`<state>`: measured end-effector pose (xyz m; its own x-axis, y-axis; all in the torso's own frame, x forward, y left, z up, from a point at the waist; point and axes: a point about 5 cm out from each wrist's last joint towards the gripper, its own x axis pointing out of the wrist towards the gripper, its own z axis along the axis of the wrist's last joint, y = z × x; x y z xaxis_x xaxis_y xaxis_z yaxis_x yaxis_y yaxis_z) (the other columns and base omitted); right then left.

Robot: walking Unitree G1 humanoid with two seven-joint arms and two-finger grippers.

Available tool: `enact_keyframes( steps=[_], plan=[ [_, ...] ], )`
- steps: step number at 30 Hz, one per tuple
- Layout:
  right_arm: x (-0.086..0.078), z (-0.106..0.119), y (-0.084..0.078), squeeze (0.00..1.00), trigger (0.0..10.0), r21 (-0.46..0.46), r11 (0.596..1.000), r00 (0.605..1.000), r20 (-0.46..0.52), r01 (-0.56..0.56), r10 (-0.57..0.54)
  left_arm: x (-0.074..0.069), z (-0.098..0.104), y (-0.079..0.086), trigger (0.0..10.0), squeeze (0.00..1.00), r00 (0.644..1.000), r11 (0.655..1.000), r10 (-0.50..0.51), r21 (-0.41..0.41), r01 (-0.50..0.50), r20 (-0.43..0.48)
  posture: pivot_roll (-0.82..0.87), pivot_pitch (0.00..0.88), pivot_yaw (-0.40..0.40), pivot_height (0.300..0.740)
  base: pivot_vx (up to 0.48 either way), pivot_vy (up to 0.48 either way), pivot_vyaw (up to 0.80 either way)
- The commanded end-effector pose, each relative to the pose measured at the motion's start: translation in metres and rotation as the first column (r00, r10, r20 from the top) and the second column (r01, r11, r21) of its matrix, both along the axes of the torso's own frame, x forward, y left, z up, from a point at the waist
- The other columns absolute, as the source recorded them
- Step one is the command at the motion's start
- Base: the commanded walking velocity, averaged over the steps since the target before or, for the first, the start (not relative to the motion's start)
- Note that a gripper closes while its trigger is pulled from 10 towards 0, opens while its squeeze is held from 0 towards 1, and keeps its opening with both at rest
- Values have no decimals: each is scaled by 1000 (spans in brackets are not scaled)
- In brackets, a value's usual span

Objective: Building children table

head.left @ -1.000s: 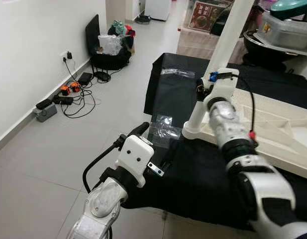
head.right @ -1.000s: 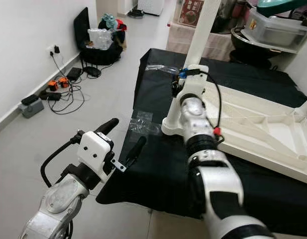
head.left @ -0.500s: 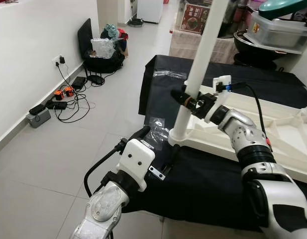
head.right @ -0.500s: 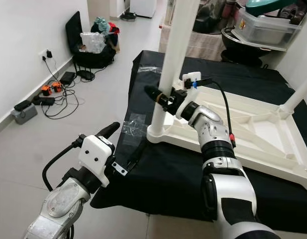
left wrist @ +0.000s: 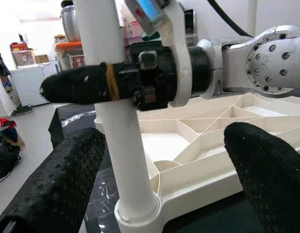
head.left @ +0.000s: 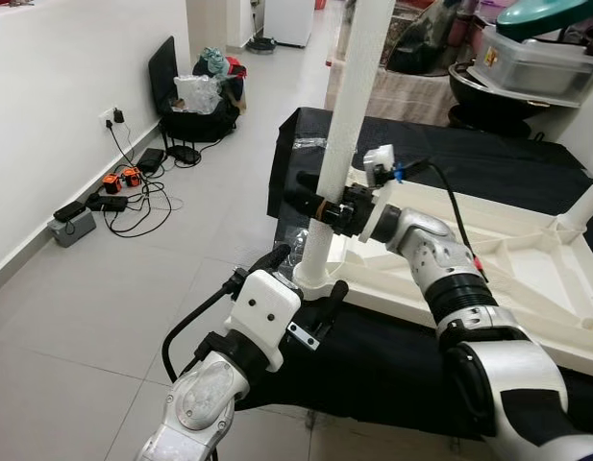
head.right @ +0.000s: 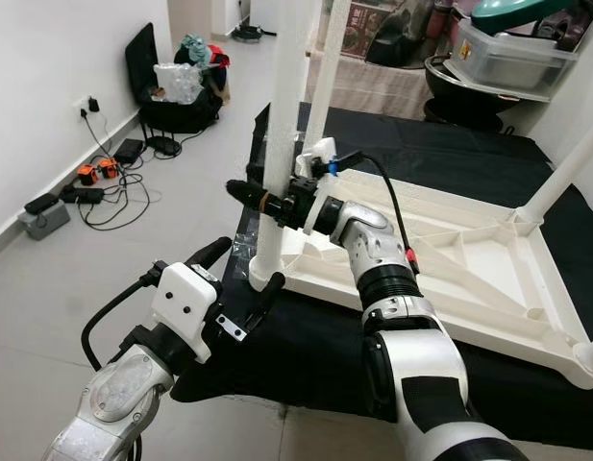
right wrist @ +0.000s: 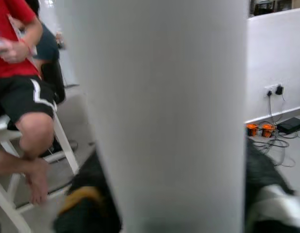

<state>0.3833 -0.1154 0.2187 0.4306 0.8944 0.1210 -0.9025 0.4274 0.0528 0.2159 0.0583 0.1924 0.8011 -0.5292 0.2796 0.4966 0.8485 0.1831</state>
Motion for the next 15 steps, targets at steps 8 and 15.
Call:
enact_keyframes(
  steps=[8,15],
  plan=[
    [10,3,5,0,0,-53,980,981,57,191,-188,-1,0,0,10000,0,1000,1000,-1,-6,1,-1,89,7,-133,740,0,0,0],
    [28,-11,-11,0,0,-166,690,702,23,704,-711,0,0,0,10000,0,1000,1000,-3,-5,3,-1,74,12,-122,740,0,0,0]
  ],
)
